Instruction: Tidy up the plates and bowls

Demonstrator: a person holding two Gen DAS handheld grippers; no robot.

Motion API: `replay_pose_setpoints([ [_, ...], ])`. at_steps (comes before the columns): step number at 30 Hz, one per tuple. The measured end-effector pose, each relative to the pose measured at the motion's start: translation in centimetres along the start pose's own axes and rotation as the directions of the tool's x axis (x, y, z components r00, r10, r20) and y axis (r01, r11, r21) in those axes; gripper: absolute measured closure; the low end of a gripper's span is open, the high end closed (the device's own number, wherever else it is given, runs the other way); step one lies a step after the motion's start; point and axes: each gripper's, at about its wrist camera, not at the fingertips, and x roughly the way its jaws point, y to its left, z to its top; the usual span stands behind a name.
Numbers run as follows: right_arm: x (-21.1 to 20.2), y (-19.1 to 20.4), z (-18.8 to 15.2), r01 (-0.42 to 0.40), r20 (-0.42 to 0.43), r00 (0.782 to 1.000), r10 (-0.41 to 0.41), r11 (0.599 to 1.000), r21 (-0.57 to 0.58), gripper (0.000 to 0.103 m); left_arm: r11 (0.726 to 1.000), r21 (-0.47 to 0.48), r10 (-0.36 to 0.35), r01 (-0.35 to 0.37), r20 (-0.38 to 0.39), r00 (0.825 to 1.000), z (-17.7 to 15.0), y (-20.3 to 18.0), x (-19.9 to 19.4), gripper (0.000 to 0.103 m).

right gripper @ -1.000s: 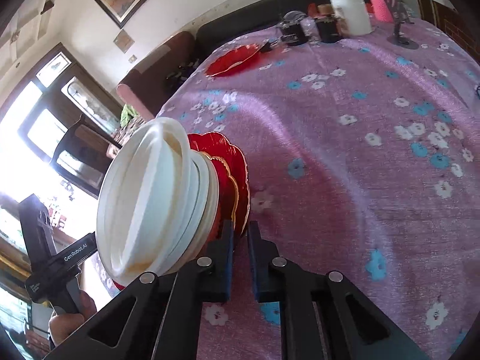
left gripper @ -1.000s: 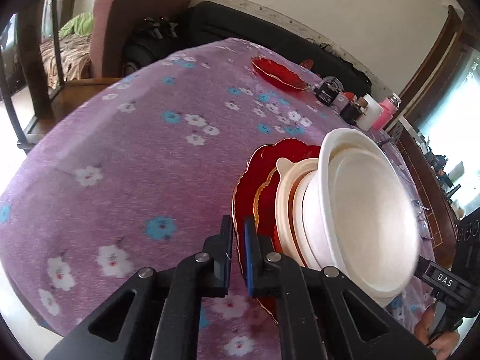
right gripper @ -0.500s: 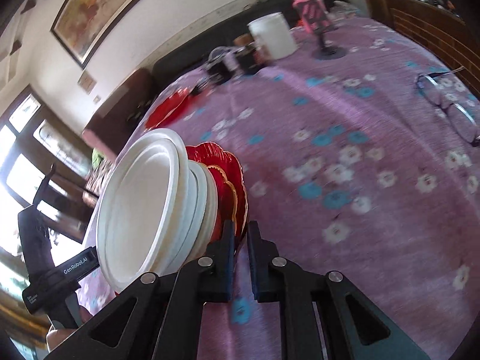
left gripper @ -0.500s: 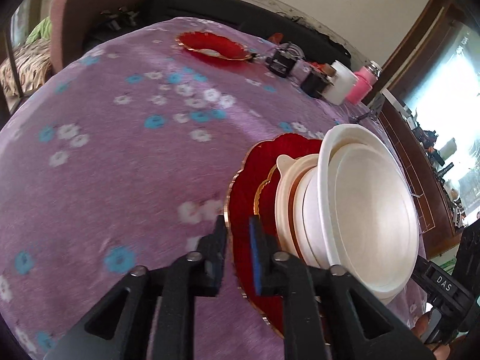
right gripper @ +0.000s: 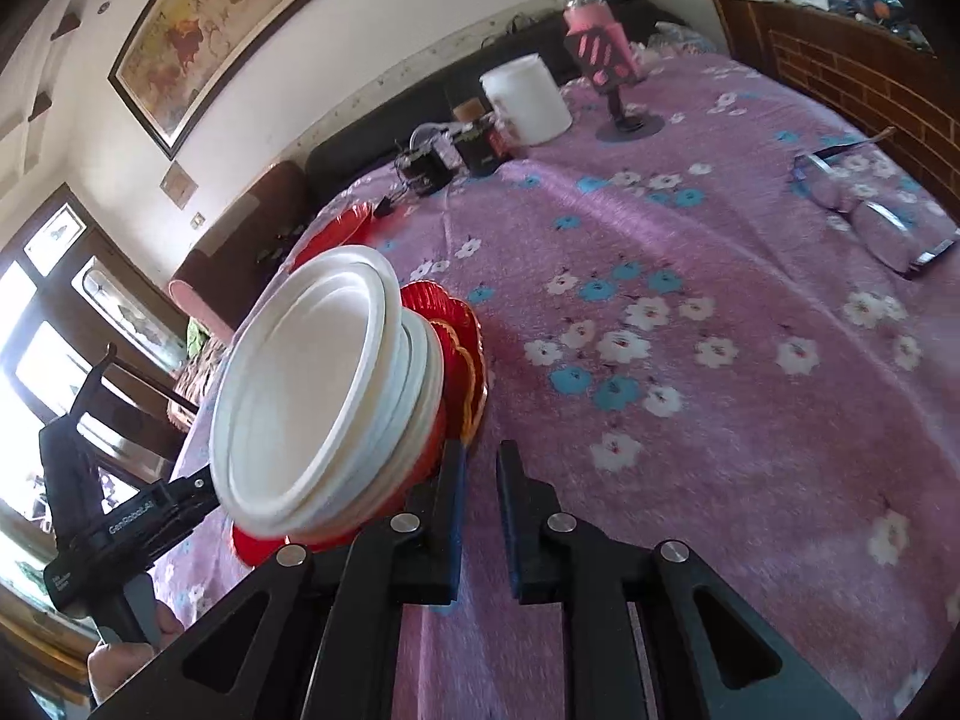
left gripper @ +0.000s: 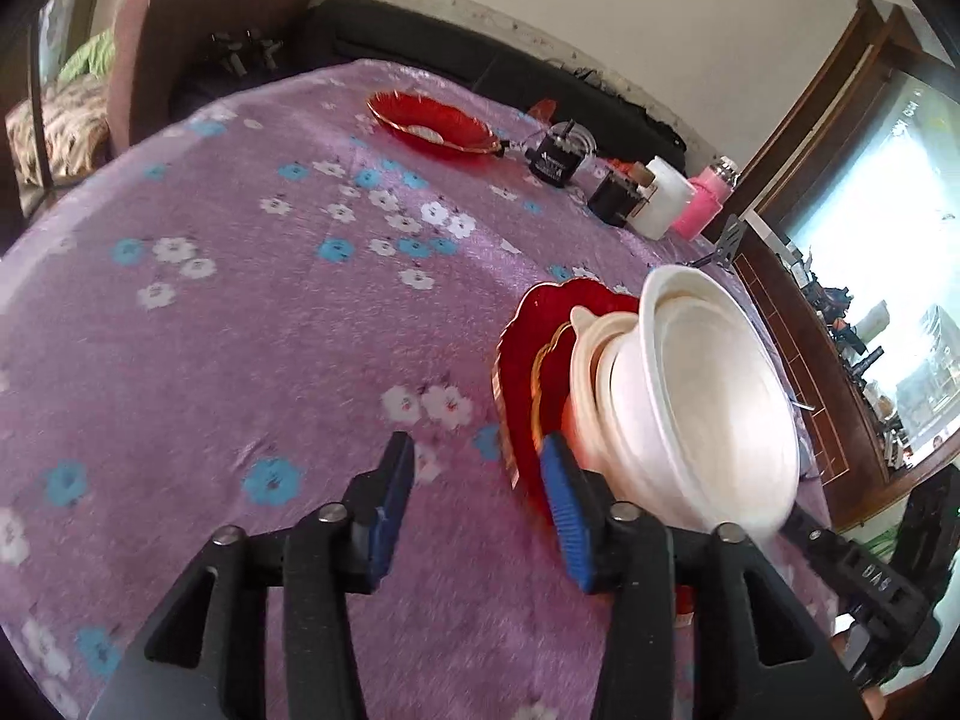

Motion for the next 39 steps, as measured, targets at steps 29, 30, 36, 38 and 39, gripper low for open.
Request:
replay_pose_setpoints([
  [29,-3.1,3.8,-6.3,0.095,0.306,0.952,-0.007,0.957,-0.275,0.027,0.904,0.225,0.279,-0.362,0.329,0.902,-11.7,-2.4,-3.4,0.003],
  [30,-3.1,3.9,-6.4,0.094,0.307,0.952,-0.006,0.957,-0.274,0.026,0.902,0.228,0.282,-0.366,0.328,0.901,-11.7,-2.4,-3.4,0.003],
  [36,-3.1,3.9,-6.4,0.089,0.311,0.95,0.002,0.957,-0.277,0.022,0.901,0.224,0.292,-0.372,0.324,0.9,-11.7,-2.4,-3.2,0.003],
  [38,-3.1,3.9,-6.4,0.089,0.311,0.95,0.003,0.956,-0.28,0.021,0.901,0.223,0.291,-0.372,0.323,0.9,-11.8,-2.4,-3.1,0.003],
  [39,-3.1,3.9,-6.4,0.089,0.311,0.95,0.003,0.956,-0.28,0.021,0.901,0.222,0.293,-0.373,0.324,0.9,-11.8,-2.4,-3.1,0.003],
])
